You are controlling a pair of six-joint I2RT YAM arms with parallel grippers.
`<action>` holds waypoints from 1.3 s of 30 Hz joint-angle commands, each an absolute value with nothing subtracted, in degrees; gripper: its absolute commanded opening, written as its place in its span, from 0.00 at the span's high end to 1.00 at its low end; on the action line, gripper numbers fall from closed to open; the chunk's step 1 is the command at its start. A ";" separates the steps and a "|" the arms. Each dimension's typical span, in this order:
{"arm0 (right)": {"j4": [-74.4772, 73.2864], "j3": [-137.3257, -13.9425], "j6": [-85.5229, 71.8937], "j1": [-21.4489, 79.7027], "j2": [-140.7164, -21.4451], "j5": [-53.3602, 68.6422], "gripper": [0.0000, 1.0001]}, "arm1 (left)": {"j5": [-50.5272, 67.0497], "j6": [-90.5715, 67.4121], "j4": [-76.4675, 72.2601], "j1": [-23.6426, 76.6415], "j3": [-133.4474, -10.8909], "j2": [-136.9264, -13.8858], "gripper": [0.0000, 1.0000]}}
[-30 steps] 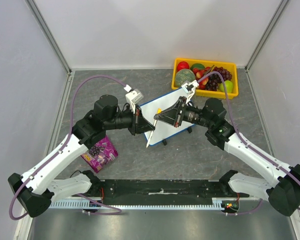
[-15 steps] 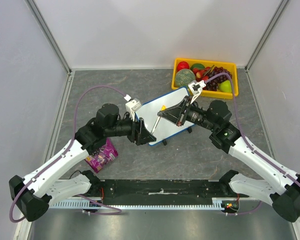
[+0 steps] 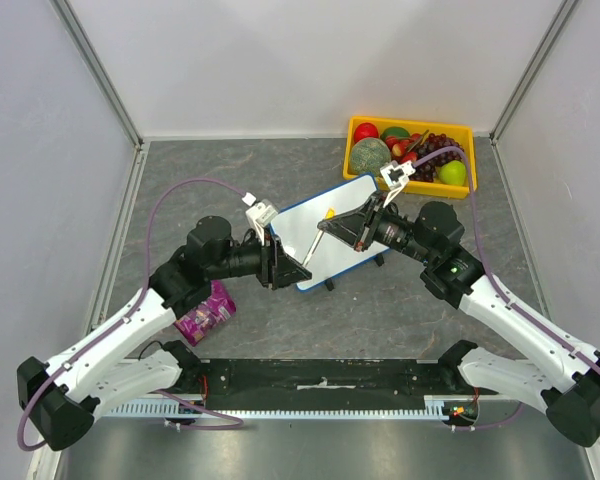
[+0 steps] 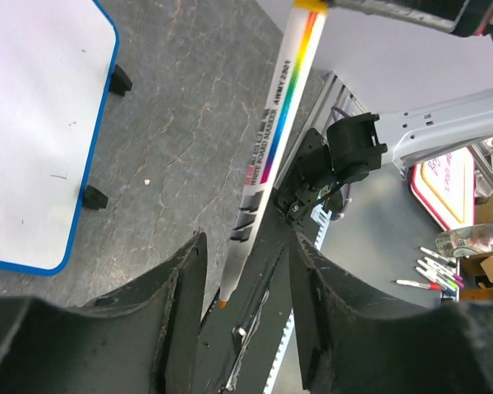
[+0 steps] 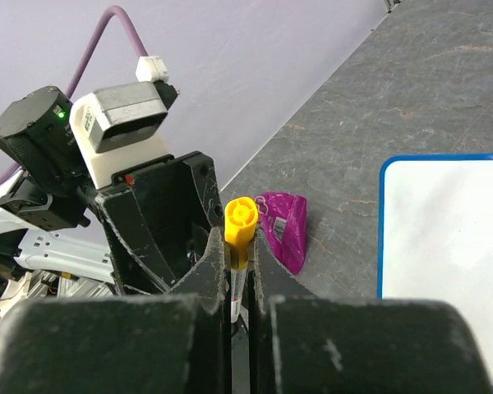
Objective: Write a sentence on the whiteboard
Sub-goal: Pass from the right arm to the left, then pass from the left arm to the right
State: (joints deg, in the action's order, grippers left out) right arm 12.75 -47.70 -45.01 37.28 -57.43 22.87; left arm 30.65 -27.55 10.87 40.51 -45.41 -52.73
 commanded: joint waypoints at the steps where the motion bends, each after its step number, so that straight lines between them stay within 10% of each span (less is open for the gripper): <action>1: 13.36 -47.64 -44.91 37.35 -56.43 21.97 1.00 | 32.78 -29.18 6.42 40.34 -46.67 -52.47 0.49; 5: 13.62 -47.55 -45.18 37.44 -56.51 22.06 1.00 | 33.05 -29.09 6.33 40.34 -46.85 -53.00 0.54; 9: 13.36 -47.64 -45.26 37.44 -56.51 22.15 0.97 | 32.61 -28.92 6.41 40.34 -46.85 -52.74 0.98; 17: 4.15 -51.50 -36.84 37.44 -55.72 23.02 0.02 | 23.38 -26.02 17.73 40.25 -50.53 -49.92 0.98; 32: 20.62 -49.31 -43.92 37.44 -59.06 49.03 0.02 | 36.19 -15.12 32.08 40.25 -63.37 -51.94 0.98; 39: 26.45 -50.27 -48.08 38.76 -62.84 52.38 0.20 | 47.80 -12.57 32.26 40.25 -65.21 -54.75 0.98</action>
